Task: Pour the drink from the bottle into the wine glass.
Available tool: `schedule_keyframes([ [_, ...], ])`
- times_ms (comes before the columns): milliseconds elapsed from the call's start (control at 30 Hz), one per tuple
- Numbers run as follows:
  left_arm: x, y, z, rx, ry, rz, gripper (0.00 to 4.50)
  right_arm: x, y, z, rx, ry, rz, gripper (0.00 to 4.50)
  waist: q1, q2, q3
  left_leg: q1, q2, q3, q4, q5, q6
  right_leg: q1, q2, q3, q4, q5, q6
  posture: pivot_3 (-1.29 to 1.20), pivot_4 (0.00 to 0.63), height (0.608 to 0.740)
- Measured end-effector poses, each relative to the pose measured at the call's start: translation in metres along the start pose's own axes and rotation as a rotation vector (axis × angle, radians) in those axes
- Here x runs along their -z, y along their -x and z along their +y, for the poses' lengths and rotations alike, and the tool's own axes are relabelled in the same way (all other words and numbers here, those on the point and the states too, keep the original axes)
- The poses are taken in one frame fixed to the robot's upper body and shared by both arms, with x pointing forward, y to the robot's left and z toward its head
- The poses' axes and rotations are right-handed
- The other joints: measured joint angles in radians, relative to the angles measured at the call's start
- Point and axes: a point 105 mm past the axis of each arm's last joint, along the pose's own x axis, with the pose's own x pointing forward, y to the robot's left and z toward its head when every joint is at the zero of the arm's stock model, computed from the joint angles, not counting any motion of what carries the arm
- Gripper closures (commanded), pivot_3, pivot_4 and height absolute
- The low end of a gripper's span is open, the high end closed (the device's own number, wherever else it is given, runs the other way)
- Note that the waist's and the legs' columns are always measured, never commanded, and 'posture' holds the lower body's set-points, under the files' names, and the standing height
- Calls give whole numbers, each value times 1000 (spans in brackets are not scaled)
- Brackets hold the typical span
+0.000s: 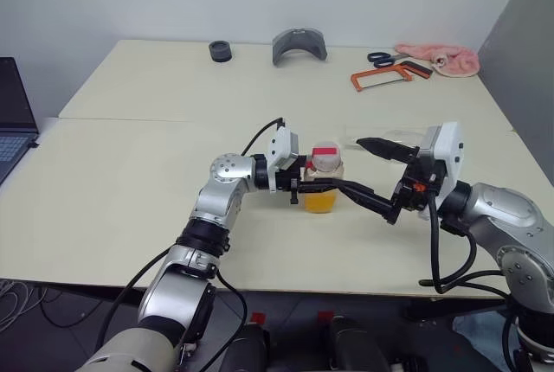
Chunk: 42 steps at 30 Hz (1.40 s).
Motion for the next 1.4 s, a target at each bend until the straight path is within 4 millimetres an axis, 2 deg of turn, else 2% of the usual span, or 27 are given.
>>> schedule_keyframes([
  [133,0,-2,-1,5,2,-8,2830,-12,-12,0,-2,23,-35,0,1,0,0,0,0,-1,0,0,0,0,0,0,0,0,0,0,150,740],
  [300,-1,-3,-1,9,4,-12,2830,1,-23,1,-13,-6,10,0,1,0,0,0,0,0,0,0,0,0,0,0,0,0,0,0,150,740],
  [767,-1,-3,-3,19,3,-13,2830,9,-38,-5,-28,-14,47,0,1,0,0,0,0,-1,0,0,0,0,0,0,0,0,0,0,150,740],
  [1033,-1,-3,-2,16,3,-9,2830,10,-40,-3,-40,9,57,2601,1,0,0,0,0,-1,0,0,0,0,0,0,0,0,0,0,150,740],
  [1400,-2,-2,-3,9,-7,-9,2847,6,-38,0,-42,226,27,2669,1,0,0,0,0,-1,0,0,0,0,0,0,0,0,0,0,150,740],
])
